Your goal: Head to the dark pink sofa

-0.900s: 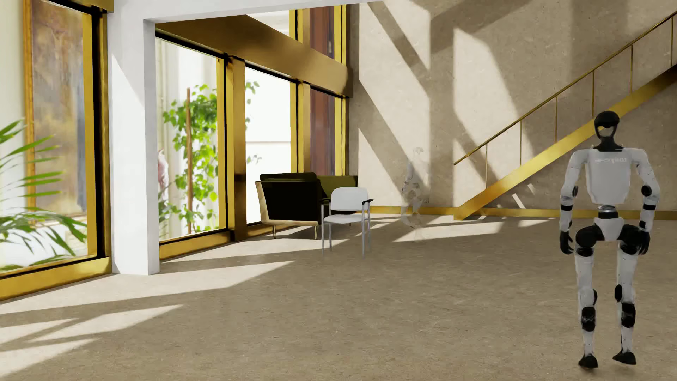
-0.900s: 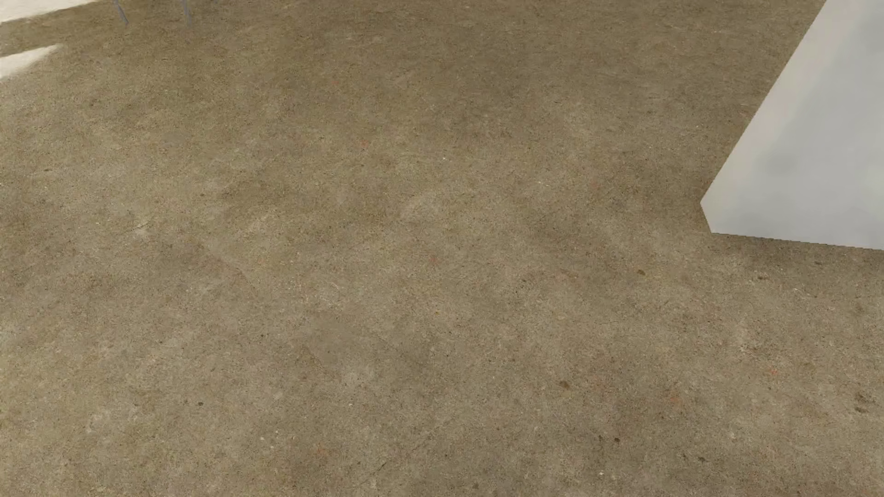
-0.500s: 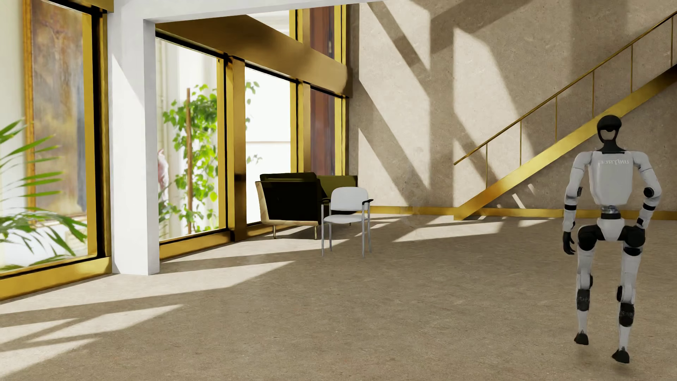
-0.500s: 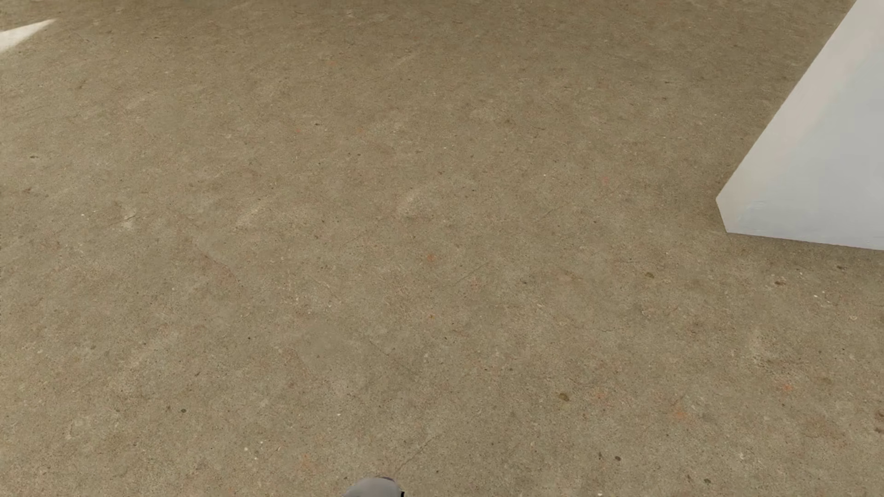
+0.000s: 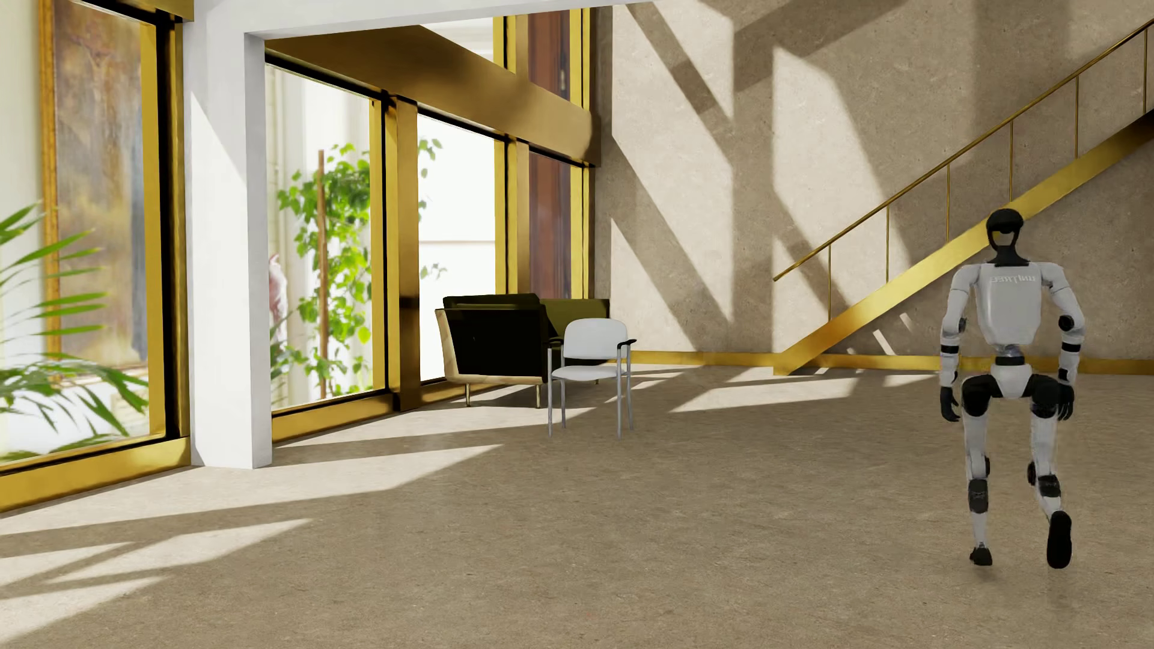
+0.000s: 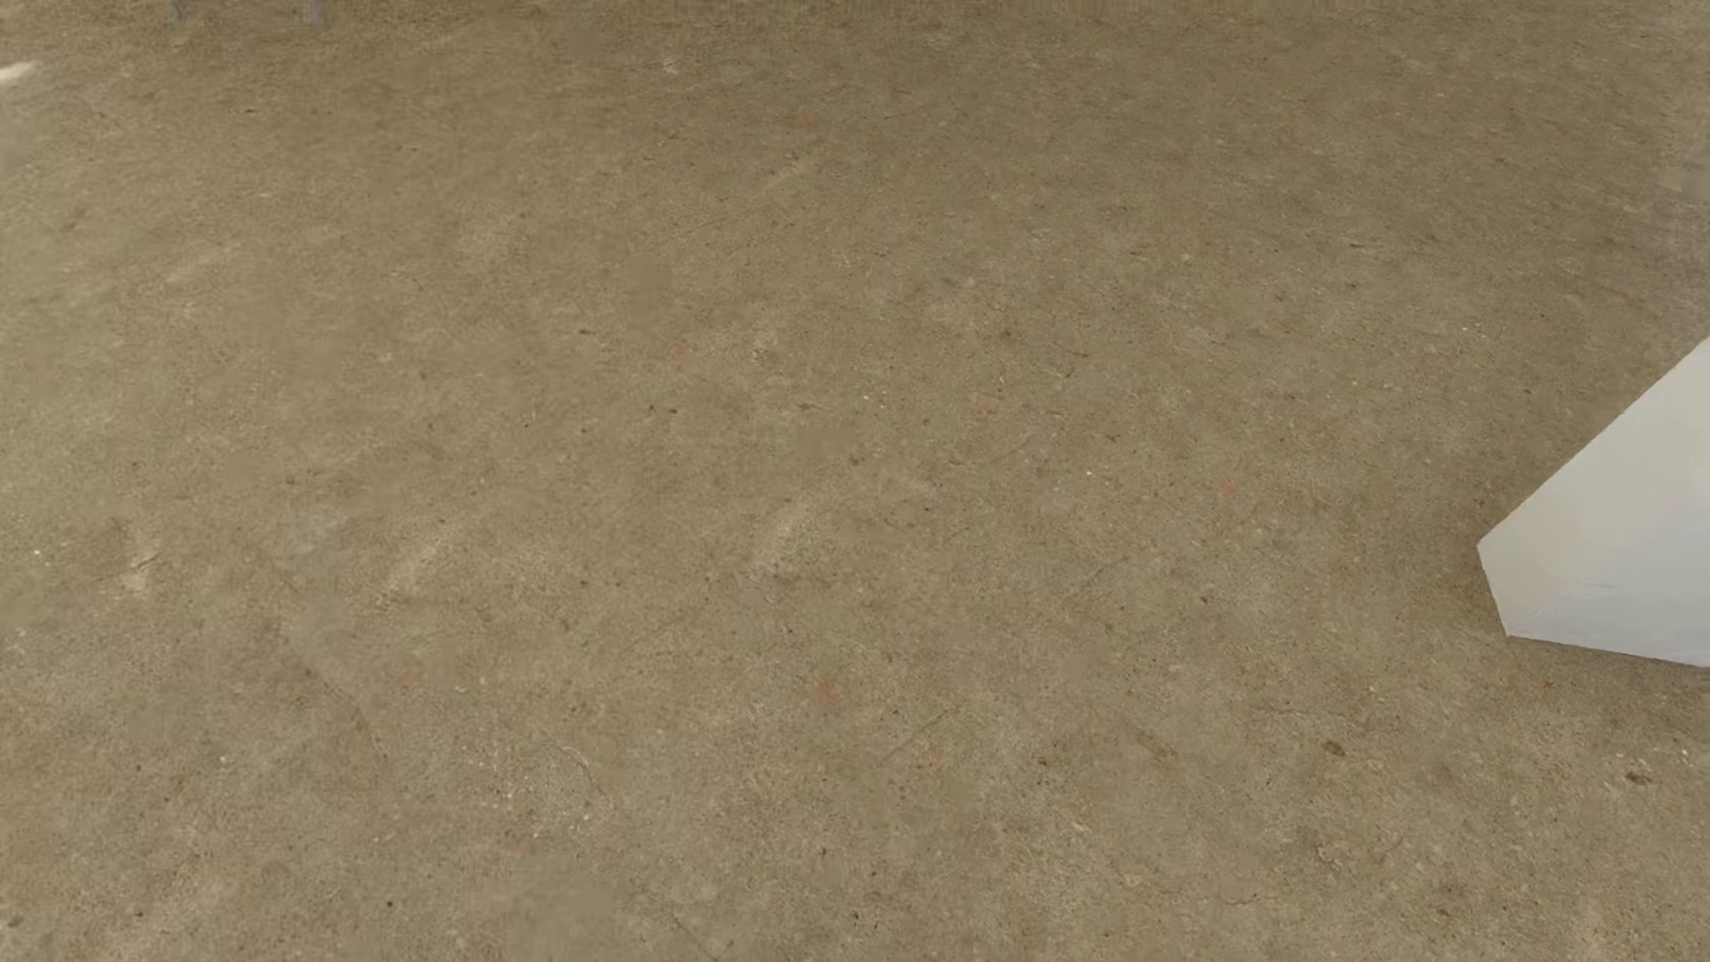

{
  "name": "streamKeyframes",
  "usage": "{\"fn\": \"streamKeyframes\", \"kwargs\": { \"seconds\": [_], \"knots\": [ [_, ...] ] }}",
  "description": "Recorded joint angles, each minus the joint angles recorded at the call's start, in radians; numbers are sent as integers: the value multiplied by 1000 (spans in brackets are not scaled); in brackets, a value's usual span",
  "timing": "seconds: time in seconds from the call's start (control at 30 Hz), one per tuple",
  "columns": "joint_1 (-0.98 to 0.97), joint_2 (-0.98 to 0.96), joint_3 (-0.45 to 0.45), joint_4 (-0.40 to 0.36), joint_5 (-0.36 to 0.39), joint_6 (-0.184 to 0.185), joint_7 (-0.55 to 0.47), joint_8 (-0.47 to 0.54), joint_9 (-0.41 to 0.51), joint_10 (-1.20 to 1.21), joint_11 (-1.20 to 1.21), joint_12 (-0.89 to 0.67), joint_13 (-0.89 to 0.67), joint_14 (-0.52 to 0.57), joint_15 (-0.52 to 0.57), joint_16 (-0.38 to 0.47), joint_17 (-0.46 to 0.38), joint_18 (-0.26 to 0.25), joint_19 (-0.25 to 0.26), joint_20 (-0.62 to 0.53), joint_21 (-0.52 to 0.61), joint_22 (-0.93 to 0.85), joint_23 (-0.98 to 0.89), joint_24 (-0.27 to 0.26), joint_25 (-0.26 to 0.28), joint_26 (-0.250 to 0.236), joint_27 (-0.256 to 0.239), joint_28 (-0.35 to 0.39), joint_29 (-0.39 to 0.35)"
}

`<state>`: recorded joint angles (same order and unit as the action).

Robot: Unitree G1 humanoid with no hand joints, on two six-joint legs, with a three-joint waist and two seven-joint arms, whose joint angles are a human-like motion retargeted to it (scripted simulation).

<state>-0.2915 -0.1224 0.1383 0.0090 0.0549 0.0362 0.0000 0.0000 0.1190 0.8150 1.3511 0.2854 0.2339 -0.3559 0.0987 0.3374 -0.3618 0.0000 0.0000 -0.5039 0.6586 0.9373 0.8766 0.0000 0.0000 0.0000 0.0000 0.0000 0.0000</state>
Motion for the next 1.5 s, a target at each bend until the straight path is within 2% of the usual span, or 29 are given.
{"fn": "streamKeyframes", "kwargs": {
  "seconds": [0.13,0.17,0.23,0.27,0.33,0.37,0.43,0.47,0.53,0.63,0.73,0.77,0.8,0.83,0.9,0.93,0.97,1.03,1.07,1.1,1.17,1.2,1.27,1.3,1.37,1.4,1.43,1.47,1.5],
  "knots": [
    [365,-295,-202,13,26,54,0,0,17,-260,-541,-38,52,-1,158,21,-20,0,0,43,16,-151,3,0,0,0,0,0,0],
    [434,-341,-238,20,21,57,0,0,6,-298,-712,-52,57,-25,105,33,-21,0,0,52,12,-187,-1,0,0,0,0,0,0],
    [555,-403,-287,33,7,63,0,0,-4,-320,-877,-87,73,-75,-266,52,-28,0,0,53,14,-223,-13,0,0,0,0,0,0],
    [565,-412,-308,32,-25,68,0,0,-8,-308,-837,-113,69,-72,-271,50,-25,0,0,66,-4,-226,-11,0,0,0,0,0,0],
    [606,-488,-362,71,-1,81,0,0,-12,-217,-754,-95,76,32,101,39,-19,0,0,101,5,-194,5,0,0,0,0,0,0],
    [585,-490,-341,113,40,115,0,0,-24,-109,-675,-84,79,187,191,18,-16,0,0,107,7,-156,31,0,0,0,0,0,0],
    [416,-404,-263,135,122,117,0,0,-42,267,-613,-48,56,422,158,19,-8,0,0,64,35,-97,57,0,0,0,0,0,0],
    [303,-330,-226,163,159,128,0,0,-47,452,-629,-18,48,337,92,14,9,0,0,79,-30,-106,70,0,0,0,0,0,0],
    [125,-97,-122,125,155,83,0,0,-27,543,-731,1,6,113,-63,15,-2,0,0,47,-35,-76,49,0,0,0,0,0,0],
    [-64,207,52,111,99,20,0,0,-15,212,-885,42,-35,94,-294,30,-48,0,0,61,-47,-63,-106,0,0,0,0,0,0],
    [-176,393,123,142,72,20,0,0,-44,-264,-940,66,-106,192,-487,25,-80,0,0,73,-114,-53,-197,0,0,0,0,0,0],
    [-197,437,140,165,64,23,0,0,-58,-643,-937,69,-130,465,-498,26,-82,0,0,66,-112,-39,-198,0,0,0,0,0,0],
    [-219,484,170,175,29,15,0,0,-53,-316,-921,76,-137,250,-468,26,-78,0,0,72,-139,-29,-201,0,0,0,0,0,0],
    [-244,525,189,168,-10,10,0,0,-51,-206,-884,79,-125,142,-406,20,-70,0,0,63,-177,-11,-217,0,0,0,0,0,0],
    [-278,490,186,108,-78,-31,0,0,-84,13,-660,88,-78,217,-70,12,-21,0,0,45,-177,65,-132,0,0,0,0,0,0],
    [-226,420,164,74,-84,-33,0,0,-73,69,-456,77,-55,167,100,7,-10,0,0,53,-187,90,-82,0,0,0,0,0,0],
    [-155,296,148,-2,-103,-48,0,0,-53,61,-194,77,-34,112,151,1,-9,0,0,82,-173,59,-66,0,0,0,0,0,0],
    [46,87,38,-27,-38,-14,0,0,-28,-29,49,58,-28,77,-20,-1,23,0,0,83,-138,8,11,0,0,0,0,0,0],
    [146,-19,-26,-30,-7,7,0,0,-26,-97,22,52,7,74,-17,7,3,0,0,79,-93,-46,-38,0,0,0,0,0,0],
    [255,-93,-91,-30,14,21,0,0,-21,-171,-119,49,25,73,30,13,41,0,0,97,-137,-89,38,0,0,0,0,0,0],
    [430,-219,-182,7,42,58,0,0,-18,-265,-509,27,73,47,143,22,15,0,0,118,-62,-185,35,0,0,0,0,0,0],
    [489,-276,-208,2,23,51,0,0,-29,-290,-697,-1,88,18,90,32,15,0,0,128,-59,-214,33,0,0,0,0,0,0],
    [570,-352,-263,10,-21,39,0,0,-46,-286,-887,-52,103,-37,-367,49,12,0,0,164,-41,-251,35,0,0,0,0,0,0],
    [607,-376,-292,31,-41,45,0,0,-45,-266,-884,-68,116,-30,-436,49,4,0,0,180,-28,-250,27,0,0,0,0,0,0],
    [668,-432,-322,96,-16,74,0,0,-50,-176,-800,-59,134,139,-59,36,0,0,0,216,-21,-213,41,0,0,0,0,0,0],
    [621,-452,-306,142,39,113,0,0,-66,-40,-720,-37,136,321,115,23,2,0,0,225,-18,-188,53,0,0,0,0,0,0],
    [547,-426,-278,155,72,136,0,0,-68,149,-643,-28,126,465,147,22,-4,0,0,166,-36,-116,89,0,0,0,0,0,0],
    [405,-392,-248,171,127,156,0,0,-74,376,-620,1,105,471,119,23,-10,0,0,162,-56,-115,88,0,0,0,0,0,0],
    [307,-290,-202,169,154,167,0,0,-48,539,-640,13,82,325,70,25,-1,0,0,127,-112,-104,104,0,0,0,0,0,0]
  ]
}}
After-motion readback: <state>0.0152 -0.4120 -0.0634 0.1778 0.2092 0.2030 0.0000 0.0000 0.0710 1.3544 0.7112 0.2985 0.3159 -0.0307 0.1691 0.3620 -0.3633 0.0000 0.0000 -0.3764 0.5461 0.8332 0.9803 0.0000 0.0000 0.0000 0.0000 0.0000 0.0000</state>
